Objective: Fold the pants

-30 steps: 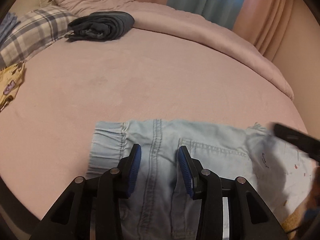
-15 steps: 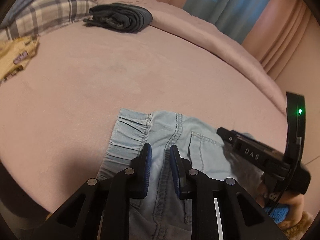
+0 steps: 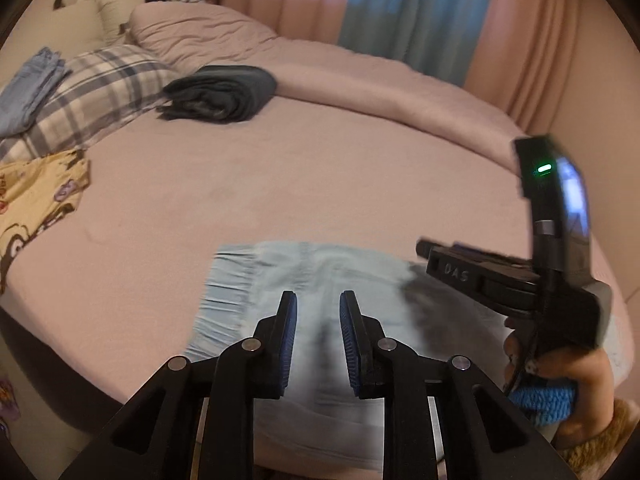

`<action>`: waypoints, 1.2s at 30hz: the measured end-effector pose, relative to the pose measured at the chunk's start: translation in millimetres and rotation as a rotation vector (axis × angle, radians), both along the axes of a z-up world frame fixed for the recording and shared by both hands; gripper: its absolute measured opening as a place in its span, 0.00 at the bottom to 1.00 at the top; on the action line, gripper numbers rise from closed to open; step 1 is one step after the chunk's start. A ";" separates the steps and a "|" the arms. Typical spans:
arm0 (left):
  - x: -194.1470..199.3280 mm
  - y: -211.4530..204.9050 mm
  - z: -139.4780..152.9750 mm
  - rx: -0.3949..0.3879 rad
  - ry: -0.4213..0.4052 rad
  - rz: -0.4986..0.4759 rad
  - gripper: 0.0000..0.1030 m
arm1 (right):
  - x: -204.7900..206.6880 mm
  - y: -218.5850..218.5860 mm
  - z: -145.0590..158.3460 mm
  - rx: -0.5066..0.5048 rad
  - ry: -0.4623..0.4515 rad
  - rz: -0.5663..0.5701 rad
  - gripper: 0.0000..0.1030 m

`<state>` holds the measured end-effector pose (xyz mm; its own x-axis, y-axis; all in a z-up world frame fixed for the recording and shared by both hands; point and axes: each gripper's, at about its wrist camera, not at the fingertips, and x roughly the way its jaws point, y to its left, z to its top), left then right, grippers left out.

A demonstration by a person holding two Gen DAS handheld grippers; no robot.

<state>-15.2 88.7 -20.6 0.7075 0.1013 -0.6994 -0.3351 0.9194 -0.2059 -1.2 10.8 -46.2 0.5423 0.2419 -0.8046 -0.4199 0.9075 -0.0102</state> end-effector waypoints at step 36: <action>24.2 -23.1 -62.2 -0.127 0.143 -0.014 0.22 | -13.5 -209.9 1.3 -0.028 0.080 -0.412 0.59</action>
